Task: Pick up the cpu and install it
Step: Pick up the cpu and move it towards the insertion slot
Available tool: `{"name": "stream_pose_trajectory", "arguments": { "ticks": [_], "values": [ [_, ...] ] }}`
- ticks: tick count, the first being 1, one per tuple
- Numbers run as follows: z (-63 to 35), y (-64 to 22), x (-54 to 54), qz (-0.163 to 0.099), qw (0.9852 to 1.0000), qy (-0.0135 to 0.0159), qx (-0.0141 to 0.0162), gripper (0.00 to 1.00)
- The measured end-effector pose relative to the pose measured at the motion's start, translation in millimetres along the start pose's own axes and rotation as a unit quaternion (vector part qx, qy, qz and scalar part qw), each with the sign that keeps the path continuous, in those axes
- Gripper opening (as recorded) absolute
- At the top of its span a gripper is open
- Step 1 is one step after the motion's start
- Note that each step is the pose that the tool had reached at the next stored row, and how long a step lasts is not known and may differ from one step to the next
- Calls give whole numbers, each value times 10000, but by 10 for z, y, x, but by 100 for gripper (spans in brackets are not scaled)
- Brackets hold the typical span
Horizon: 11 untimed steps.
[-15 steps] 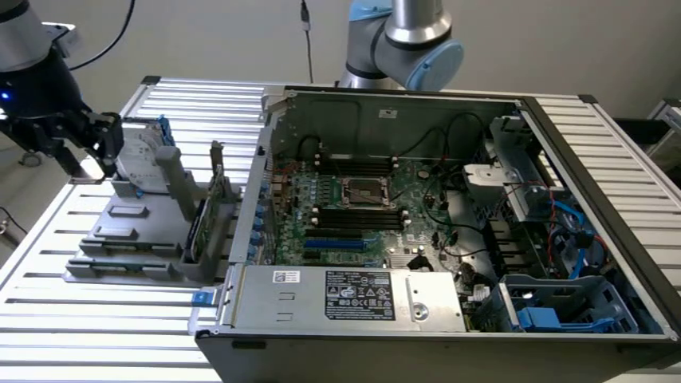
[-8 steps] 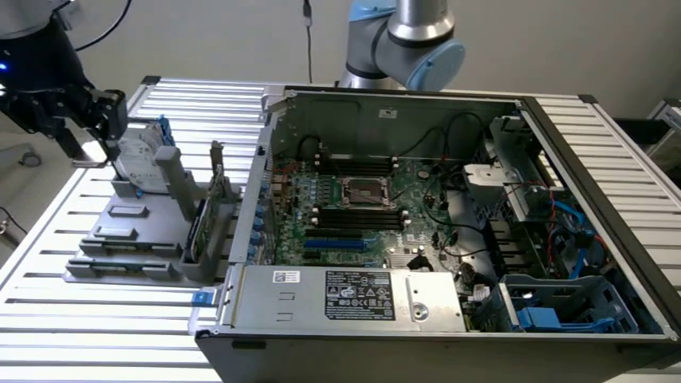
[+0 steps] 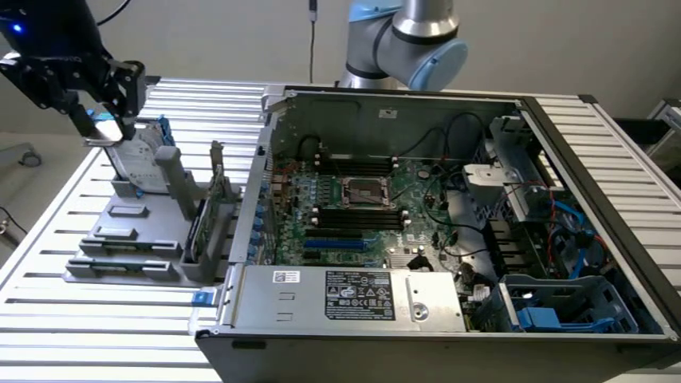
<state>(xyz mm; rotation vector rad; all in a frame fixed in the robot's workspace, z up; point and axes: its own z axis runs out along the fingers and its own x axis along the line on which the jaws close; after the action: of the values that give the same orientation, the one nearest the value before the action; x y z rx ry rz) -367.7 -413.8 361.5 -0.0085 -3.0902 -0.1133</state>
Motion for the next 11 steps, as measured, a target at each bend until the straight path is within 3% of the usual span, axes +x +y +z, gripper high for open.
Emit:
{"name": "stream_pose_trajectory", "arguments": {
  "ticks": [6,11],
  "values": [
    [-225,18,-263,2,10000,26,0,55],
    [-277,27,-489,2,10000,29,0,55]
  ]
}}
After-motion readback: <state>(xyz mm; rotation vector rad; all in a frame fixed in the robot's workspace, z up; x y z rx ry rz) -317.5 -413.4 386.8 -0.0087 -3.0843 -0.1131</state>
